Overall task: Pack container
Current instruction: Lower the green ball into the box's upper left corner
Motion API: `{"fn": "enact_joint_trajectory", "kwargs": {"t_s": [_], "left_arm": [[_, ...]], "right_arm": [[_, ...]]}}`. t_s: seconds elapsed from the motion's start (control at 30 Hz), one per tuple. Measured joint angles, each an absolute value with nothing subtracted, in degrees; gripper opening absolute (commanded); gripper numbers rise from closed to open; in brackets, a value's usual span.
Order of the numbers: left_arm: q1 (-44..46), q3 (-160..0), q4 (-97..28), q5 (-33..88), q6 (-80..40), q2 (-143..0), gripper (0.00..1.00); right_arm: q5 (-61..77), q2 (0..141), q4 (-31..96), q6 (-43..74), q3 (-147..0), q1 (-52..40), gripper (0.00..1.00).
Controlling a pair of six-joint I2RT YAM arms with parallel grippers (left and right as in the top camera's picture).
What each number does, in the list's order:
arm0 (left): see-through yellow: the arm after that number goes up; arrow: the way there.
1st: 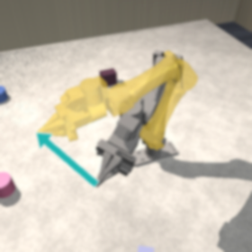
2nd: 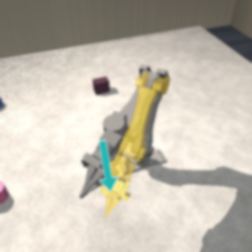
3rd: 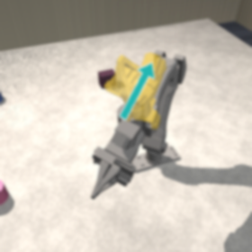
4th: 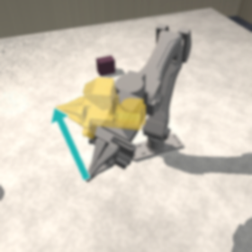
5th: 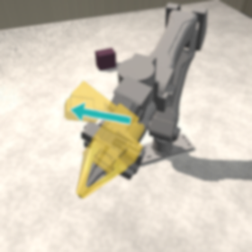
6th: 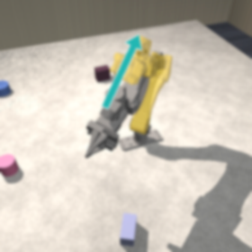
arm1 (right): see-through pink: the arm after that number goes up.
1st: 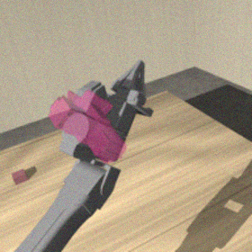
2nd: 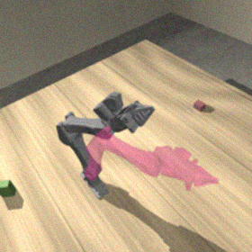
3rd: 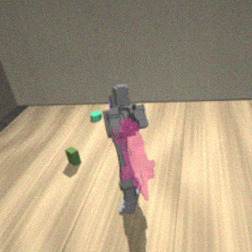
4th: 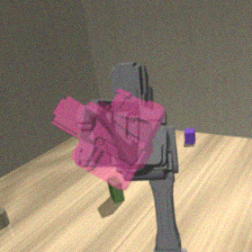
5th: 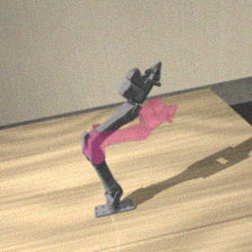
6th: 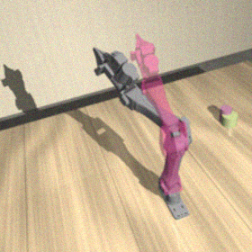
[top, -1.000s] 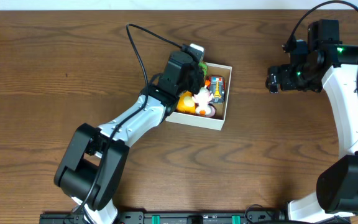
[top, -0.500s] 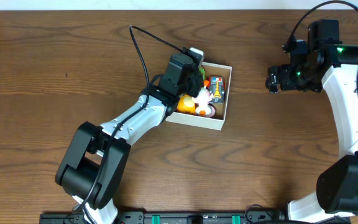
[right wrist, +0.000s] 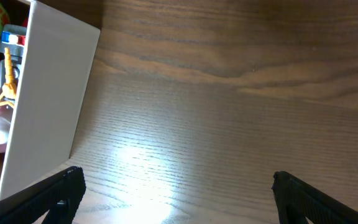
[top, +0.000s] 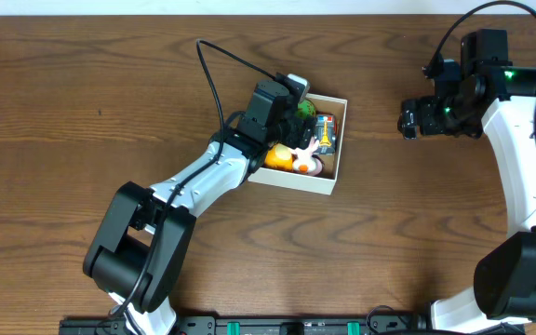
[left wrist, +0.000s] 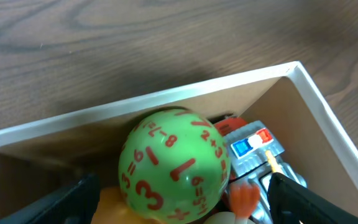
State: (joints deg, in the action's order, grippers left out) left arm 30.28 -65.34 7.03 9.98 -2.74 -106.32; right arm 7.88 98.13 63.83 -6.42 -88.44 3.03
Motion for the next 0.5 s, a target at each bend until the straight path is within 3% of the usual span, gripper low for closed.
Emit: {"fn": "enact_joint_trajectory", "kwargs": {"t_s": [0.13,0.17,0.33,0.5], "left_arm": [[30.3,-65.3,8.0,10.2,-2.7,-106.2,0.86],[30.3,-65.3,8.0,10.2,-2.7,-106.1,0.79],[30.3,-65.3,8.3,10.3,-2.7,-104.6,0.06],[30.3,-65.3,8.6,10.3,-2.7,-103.6,0.06]], "right_arm": [[7.9,98.1,63.8,-6.4,-88.4,3.0,0.99],[7.9,98.1,63.8,-6.4,-88.4,3.0,0.99],[7.9,98.1,63.8,-6.4,-88.4,3.0,0.99],[7.9,98.1,63.8,-6.4,-88.4,3.0,0.99]]}}
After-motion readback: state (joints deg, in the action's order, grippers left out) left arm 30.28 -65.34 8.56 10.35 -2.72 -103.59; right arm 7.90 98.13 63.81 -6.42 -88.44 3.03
